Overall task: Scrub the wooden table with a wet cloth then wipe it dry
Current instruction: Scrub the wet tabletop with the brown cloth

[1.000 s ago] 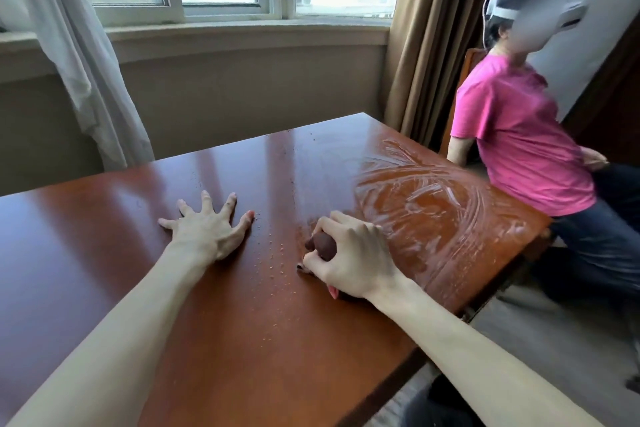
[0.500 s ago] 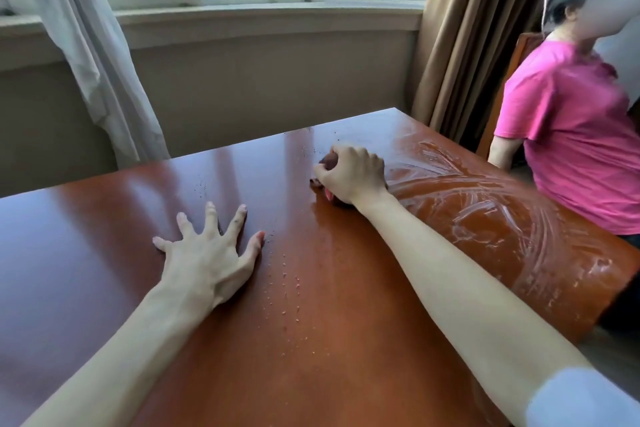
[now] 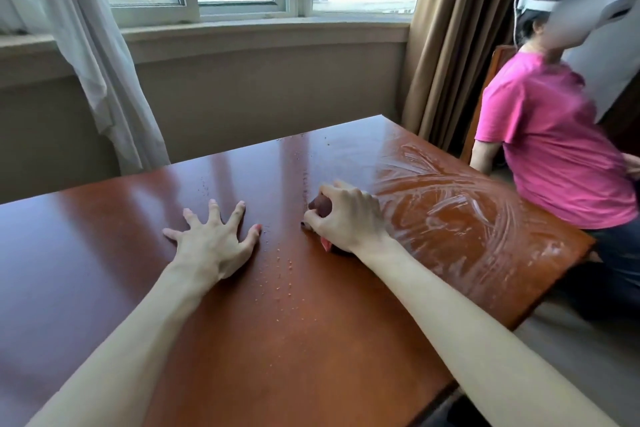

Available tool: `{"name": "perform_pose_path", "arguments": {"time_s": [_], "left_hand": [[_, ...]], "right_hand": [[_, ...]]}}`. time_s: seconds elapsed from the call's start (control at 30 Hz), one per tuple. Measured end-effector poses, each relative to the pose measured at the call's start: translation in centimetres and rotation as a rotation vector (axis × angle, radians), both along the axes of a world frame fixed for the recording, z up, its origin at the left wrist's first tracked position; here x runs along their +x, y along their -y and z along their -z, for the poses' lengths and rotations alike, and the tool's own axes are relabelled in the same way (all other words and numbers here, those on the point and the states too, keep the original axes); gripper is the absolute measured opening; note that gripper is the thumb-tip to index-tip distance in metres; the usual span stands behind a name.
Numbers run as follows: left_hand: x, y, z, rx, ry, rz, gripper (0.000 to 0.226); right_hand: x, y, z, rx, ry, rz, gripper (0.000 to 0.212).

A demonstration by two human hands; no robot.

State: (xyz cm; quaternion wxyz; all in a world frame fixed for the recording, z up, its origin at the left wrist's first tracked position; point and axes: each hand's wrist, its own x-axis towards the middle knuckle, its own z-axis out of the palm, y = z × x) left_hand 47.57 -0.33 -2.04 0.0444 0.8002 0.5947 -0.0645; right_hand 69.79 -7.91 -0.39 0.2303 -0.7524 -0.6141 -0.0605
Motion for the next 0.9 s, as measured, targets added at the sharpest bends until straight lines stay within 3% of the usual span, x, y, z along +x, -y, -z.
{"name": "perform_pose_path", "arguments": {"time_s": [0.1, 0.2, 0.3, 0.43, 0.6, 0.8, 0.9], "left_hand": [[-0.3, 0.3, -1.1, -0.032, 0.027, 0.016, 0.074], [0.0, 2.9, -2.3, 0.094, 0.046, 0.162, 0.075], [0.6, 8.3, -2.9, 0.093, 0.094, 0.361, 0.072], [0.0, 13.9, -2.7, 0.049, 0.054, 0.406, 0.076], [-1.8, 16.4, -2.2, 0.058, 0.083, 0.414, 0.077], [-2.0, 17.0, -2.3, 0.033, 0.114, 0.427, 0.072], [-1.3, 17.0, -2.5, 0.039, 0.110, 0.460, 0.071]], "right_hand": [[-2.9, 10.1, 0.1, 0.032, -0.004, -0.125, 0.029], [-2.6, 16.5, -0.1, 0.006, -0.040, -0.182, 0.022], [0.3, 14.5, -1.2, -0.020, 0.003, 0.004, 0.026], [-0.1, 11.2, -2.0, 0.011, -0.042, 0.243, 0.024], [-5.3, 20.2, -0.6, -0.021, -0.050, -0.006, 0.027], [-0.4, 17.0, -2.0, 0.059, -0.044, 0.318, 0.024], [-4.3, 18.4, -1.1, 0.035, -0.004, 0.243, 0.026]]}}
